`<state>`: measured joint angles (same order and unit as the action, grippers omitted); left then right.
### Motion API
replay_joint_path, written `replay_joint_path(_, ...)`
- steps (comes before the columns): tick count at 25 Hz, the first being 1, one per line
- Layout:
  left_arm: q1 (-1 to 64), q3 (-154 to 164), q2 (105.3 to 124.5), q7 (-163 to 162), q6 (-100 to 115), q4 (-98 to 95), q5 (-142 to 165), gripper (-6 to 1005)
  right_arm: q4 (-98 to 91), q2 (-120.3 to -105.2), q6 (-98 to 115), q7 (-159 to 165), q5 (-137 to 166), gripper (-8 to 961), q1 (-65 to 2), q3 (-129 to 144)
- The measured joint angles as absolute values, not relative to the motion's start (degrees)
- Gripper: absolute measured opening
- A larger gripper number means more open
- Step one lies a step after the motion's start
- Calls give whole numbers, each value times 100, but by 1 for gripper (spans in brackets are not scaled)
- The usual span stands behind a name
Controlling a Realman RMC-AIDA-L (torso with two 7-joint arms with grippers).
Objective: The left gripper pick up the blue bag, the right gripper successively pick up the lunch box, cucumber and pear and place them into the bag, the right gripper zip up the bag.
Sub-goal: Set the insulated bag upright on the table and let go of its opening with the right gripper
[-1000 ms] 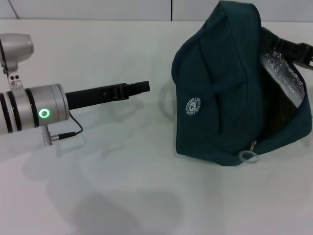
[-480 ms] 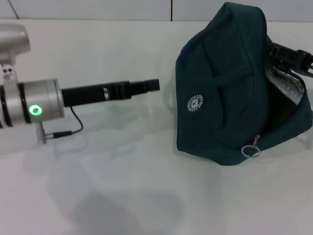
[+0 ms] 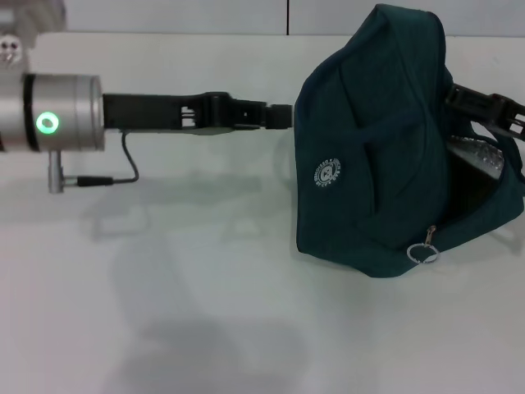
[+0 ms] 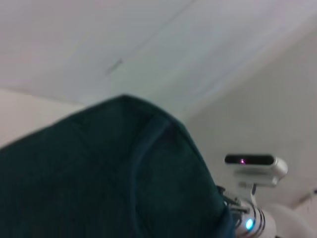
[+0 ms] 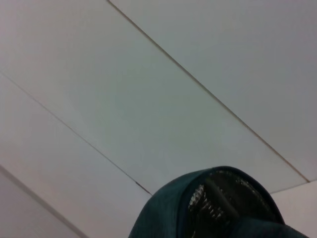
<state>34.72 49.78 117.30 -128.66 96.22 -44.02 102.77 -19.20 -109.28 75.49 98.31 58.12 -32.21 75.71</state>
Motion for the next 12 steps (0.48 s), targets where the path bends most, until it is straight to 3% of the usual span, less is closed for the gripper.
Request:
replay_joint_path(9, 4133, 5041, 11651, -13538, 9742, -4915, 10501, 207, -1916, -10991, 7501, 9616, 5826, 731, -3206, 7576)
replay_joint_path(12, 4331, 5139, 11660, -13813, 9747, -5208, 10515, 306, -1916, -10995, 7497, 9601, 5828, 730, -3177, 7572)
